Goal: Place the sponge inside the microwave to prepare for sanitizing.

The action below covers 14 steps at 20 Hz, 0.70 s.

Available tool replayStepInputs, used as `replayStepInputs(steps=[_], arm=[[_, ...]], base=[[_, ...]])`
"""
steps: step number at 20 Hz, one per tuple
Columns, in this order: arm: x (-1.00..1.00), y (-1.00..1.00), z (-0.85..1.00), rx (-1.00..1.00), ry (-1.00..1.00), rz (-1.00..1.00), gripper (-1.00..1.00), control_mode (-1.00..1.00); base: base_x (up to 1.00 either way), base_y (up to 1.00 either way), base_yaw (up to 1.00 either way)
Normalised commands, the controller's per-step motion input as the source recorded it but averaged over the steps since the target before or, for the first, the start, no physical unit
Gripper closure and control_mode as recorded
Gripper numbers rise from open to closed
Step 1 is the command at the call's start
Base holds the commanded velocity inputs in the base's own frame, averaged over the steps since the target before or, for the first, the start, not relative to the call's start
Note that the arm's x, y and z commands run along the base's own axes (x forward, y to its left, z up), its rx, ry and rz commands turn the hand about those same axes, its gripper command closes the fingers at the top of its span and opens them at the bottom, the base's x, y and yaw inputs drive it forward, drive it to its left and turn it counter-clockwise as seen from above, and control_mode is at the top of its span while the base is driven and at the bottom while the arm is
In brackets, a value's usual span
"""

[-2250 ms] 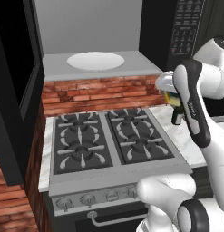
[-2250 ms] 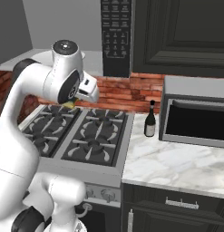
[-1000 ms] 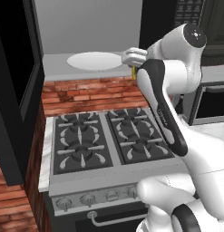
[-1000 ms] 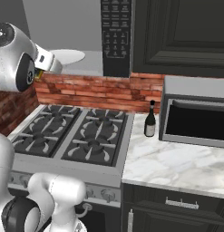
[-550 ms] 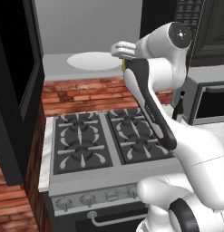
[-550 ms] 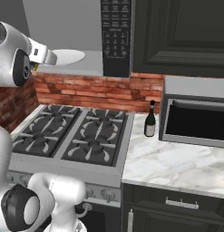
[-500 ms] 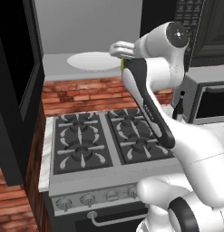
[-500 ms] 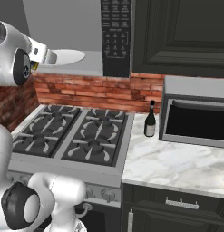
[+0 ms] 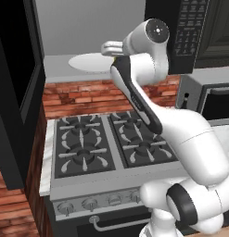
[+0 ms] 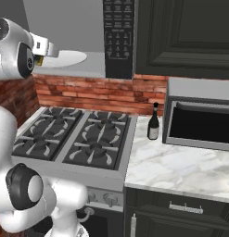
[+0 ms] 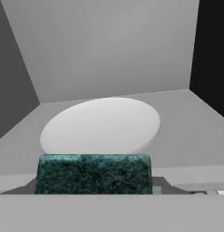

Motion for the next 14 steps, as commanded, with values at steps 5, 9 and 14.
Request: replayStepInputs(steps=[5,9,14], arm=[[0.48,0.15,0.0,-0.08,0.01,0.03,1.0,-1.0],[0.48,0.17,-0.01,-0.03,0.05,0.02,1.0,-1.0],[0.46,0.14,-0.01,-0.04,0.05,0.04,1.0,-1.0]], base=[[0.0,0.0,0.0],[0.0,0.0,0.0],[0.0,0.0,0.0]])
